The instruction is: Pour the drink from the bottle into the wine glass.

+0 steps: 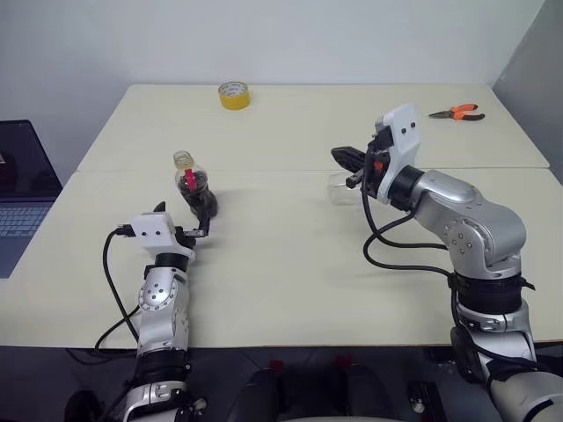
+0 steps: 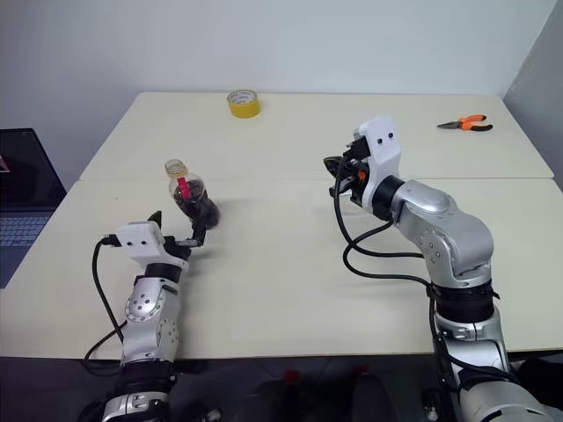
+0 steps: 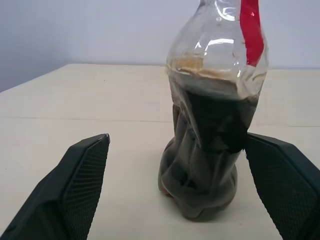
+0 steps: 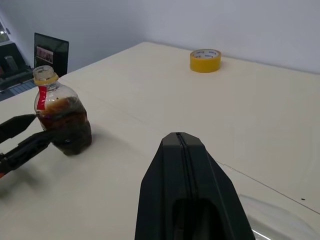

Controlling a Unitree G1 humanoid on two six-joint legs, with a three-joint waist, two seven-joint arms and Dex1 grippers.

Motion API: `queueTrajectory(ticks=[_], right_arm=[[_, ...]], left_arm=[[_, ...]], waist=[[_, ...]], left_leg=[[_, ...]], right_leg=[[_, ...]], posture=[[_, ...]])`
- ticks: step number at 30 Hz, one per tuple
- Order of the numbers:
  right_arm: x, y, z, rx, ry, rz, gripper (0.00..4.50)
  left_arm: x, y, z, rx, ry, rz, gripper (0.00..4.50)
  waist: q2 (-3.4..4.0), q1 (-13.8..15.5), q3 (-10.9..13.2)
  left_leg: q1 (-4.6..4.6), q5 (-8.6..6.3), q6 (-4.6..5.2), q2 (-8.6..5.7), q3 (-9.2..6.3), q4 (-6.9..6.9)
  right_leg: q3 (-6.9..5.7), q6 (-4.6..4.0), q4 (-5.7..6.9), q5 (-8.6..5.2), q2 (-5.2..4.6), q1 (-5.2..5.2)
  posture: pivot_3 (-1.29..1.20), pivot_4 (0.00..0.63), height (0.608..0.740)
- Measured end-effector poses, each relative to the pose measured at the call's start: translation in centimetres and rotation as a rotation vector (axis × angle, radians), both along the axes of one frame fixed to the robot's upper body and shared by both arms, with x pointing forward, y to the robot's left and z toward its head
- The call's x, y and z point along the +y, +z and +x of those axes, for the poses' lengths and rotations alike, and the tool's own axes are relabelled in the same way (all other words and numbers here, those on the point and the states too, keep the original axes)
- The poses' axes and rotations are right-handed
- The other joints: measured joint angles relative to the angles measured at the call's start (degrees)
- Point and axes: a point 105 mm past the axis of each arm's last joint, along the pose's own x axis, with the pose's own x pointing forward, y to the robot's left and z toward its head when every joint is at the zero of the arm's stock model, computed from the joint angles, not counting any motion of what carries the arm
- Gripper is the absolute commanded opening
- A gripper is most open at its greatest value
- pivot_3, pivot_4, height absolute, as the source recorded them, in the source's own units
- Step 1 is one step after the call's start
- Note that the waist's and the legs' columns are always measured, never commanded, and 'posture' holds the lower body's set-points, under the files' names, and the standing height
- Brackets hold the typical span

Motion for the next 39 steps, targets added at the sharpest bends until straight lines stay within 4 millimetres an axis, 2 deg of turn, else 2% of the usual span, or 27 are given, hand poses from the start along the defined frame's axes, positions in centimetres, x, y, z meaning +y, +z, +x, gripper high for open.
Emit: queueTrajectory(ticks=[6, 8, 11, 13, 16, 19, 23, 27, 30, 35, 39], right_arm=[[-1.0, -0.3, 0.3, -0.003, -0.003, -0.057, 0.00], [-2.9, -1.0, 0.9, 0.012, -0.031, -0.144, 0.00], [-6.8, -2.0, 2.6, 0.057, -0.151, -0.244, 0.00], [-7.5, -2.4, 3.2, 0.069, -0.160, -0.294, 0.00], [-8.0, -2.4, 3.9, 0.061, -0.127, -0.380, 0.00], [-7.8, -2.0, 4.1, 0.026, -0.052, -0.498, 0.59], [-7.4, -2.7, 4.9, -0.016, 0.048, -0.745, 1.92], [-8.6, -4.9, 5.8, 0.018, 0.095, -0.909, 3.34], [-9.5, -5.5, 6.9, 0.031, 0.080, -0.982, 4.36], [-9.5, -4.8, 8.3, -0.007, 0.081, -1.061, 4.47], [-8.9, -5.6, 8.9, -0.016, 0.112, -1.127, 4.47]], left_arm=[[-0.8, -0.5, -2.8, 0.060, -0.061, -0.027, 4.48], [-2.7, -1.3, -5.1, 0.129, -0.200, -0.018, 4.48], [-5.7, -3.9, -7.6, 0.301, -0.405, -0.011, 4.48], [-7.4, -3.7, -7.9, 0.323, -0.503, 0.005, 4.48], [-9.6, -2.2, -7.5, 0.286, -0.598, 0.036, 4.48], [-11.6, -1.3, -7.1, 0.266, -0.667, 0.072, 4.50], [-13.5, -0.4, -6.4, 0.239, -0.724, 0.129, 4.50], [-13.7, -0.1, -6.1, 0.228, -0.722, 0.138, 4.50], [-13.8, -0.2, -6.1, 0.230, -0.718, 0.136, 4.50], [-14.1, -0.3, -6.2, 0.227, -0.714, 0.133, 4.50], [-14.1, -0.4, -6.1, 0.224, -0.706, 0.133, 4.50]], waist=[[0.00, 0.10, 0.00], [0.00, 0.10, 0.00], [0.07, 0.48, 0.05], [0.10, 0.42, 0.05], [0.15, 0.30, 0.06], [0.15, 0.21, 0.07], [0.14, 0.22, 0.07], [0.12, 0.21, 0.08], [0.13, 0.21, 0.08], [0.14, 0.20, 0.09], [0.14, 0.16, 0.09]], left_leg=[[0.00, 0.00, 0.00, -0.02, 0.02, 0.00], [0.00, -0.02, 0.02, -0.03, 0.08, -0.04], [0.01, -0.01, 0.03, 0.01, 0.08, -0.03], [0.06, -0.01, 0.03, 0.10, 0.10, -0.04], [0.06, -0.01, 0.03, 0.07, 0.18, -0.06], [0.06, -0.02, 0.03, 0.05, 0.25, -0.16], [0.07, -0.01, 0.03, 0.08, 0.25, -0.15], [0.06, -0.01, 0.02, 0.05, 0.26, -0.15], [0.06, -0.01, 0.02, 0.06, 0.26, -0.13], [0.07, -0.01, 0.01, 0.07, 0.25, -0.14], [0.07, -0.01, 0.01, 0.06, 0.24, -0.13]], right_leg=[[0.01, 0.00, -0.02, 0.00, -0.01, 0.02], [0.06, 0.00, -0.08, 0.00, -0.04, 0.03], [0.04, -0.01, -0.03, -0.01, 0.03, 0.03], [0.06, -0.02, 0.01, -0.01, 0.11, 0.05], [0.10, -0.03, -0.02, -0.01, 0.07, 0.04], [0.10, -0.02, -0.13, -0.01, 0.02, 0.03], [0.09, -0.02, -0.12, -0.01, 0.03, 0.03], [0.10, -0.02, -0.15, -0.01, 0.01, 0.03], [0.09, -0.02, -0.14, -0.01, 0.02, 0.02], [0.09, -0.02, -0.14, -0.01, 0.02, 0.01], [0.09, -0.02, -0.14, -0.01, 0.02, 0.02]], posture=[[0.00, 0.150, 0.740], [0.00, 0.150, 0.740], [0.00, 0.150, 0.740], [0.00, 0.150, 0.740], [0.00, 0.150, 0.740], [0.00, 0.150, 0.740], [0.00, 0.150, 0.740], [0.00, 0.150, 0.740], [0.00, 0.150, 0.740], [0.00, 0.150, 0.740], [0.00, 0.150, 0.740]])
